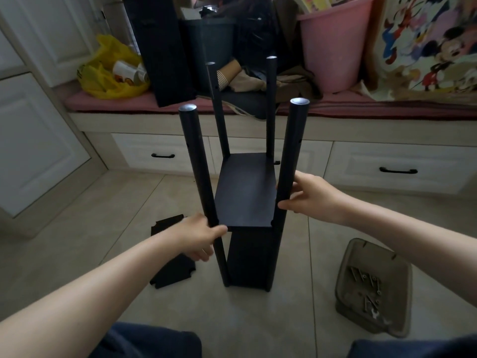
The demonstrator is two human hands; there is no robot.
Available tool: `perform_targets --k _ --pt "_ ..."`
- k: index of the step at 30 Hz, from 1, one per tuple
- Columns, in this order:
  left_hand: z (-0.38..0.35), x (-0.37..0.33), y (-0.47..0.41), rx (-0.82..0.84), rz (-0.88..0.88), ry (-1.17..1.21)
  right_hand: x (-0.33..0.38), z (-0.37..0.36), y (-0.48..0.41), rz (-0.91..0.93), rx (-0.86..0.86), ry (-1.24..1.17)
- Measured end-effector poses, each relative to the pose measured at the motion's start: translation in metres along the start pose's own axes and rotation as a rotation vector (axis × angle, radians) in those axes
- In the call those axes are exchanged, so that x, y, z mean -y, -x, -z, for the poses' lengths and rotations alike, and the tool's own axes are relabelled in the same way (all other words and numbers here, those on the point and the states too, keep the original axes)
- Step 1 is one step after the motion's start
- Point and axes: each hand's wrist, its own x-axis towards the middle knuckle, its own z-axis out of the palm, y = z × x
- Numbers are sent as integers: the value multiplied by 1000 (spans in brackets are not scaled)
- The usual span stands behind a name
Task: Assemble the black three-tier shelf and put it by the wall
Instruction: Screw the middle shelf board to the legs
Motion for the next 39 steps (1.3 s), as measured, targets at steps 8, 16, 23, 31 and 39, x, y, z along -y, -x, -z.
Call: perform_targets --k 8,16,23,31,39 --pt "-93 -27 -5 64 28 430 0 -1 5 23 -13 3" --pt "-142 -35 -43 -67 23 1242 -1 -5 5 18 -5 50" --pt "-150 -41 -62 -147 -129 1360 -2 -2 3 39 -2 40" --pt "-157 -39 -64 -172 -225 1339 -2 0 2 49 -11 7" --pt "-153 -38 -57 -87 -268 1296 -6 -7 0 -50 -11 -80"
